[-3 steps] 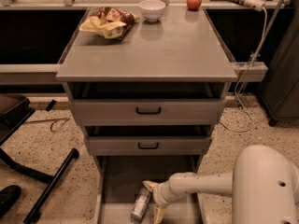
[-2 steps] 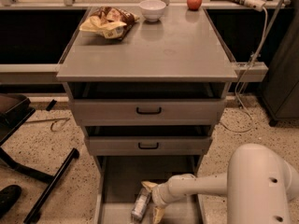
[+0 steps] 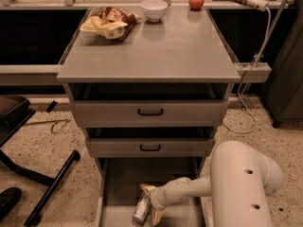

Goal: Pick blue plastic bottle from bottom drawer and place on counter

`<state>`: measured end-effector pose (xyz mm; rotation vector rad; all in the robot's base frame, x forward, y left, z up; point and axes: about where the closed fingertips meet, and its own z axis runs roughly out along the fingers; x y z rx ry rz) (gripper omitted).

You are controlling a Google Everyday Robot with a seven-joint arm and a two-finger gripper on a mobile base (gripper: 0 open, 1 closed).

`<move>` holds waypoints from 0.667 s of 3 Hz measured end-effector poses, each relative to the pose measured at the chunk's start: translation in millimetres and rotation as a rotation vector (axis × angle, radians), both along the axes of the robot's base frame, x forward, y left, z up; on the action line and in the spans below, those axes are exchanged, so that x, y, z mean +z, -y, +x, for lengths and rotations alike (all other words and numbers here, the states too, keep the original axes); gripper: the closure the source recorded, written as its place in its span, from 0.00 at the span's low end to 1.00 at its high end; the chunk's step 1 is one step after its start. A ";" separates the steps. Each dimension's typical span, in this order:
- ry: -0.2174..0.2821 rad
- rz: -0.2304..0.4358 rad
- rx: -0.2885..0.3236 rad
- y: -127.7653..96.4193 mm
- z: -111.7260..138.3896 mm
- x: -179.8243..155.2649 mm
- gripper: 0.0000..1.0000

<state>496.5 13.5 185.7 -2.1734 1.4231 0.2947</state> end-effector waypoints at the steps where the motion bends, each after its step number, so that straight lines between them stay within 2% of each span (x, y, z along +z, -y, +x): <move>1: 0.004 -0.003 0.017 -10.0 1.2 -13.3 0.00; 2: -0.031 -0.016 0.053 -26.4 -0.2 -28.9 0.00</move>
Offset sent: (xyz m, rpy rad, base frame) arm 0.0033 0.0398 -0.0490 -0.0428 0.0866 0.1025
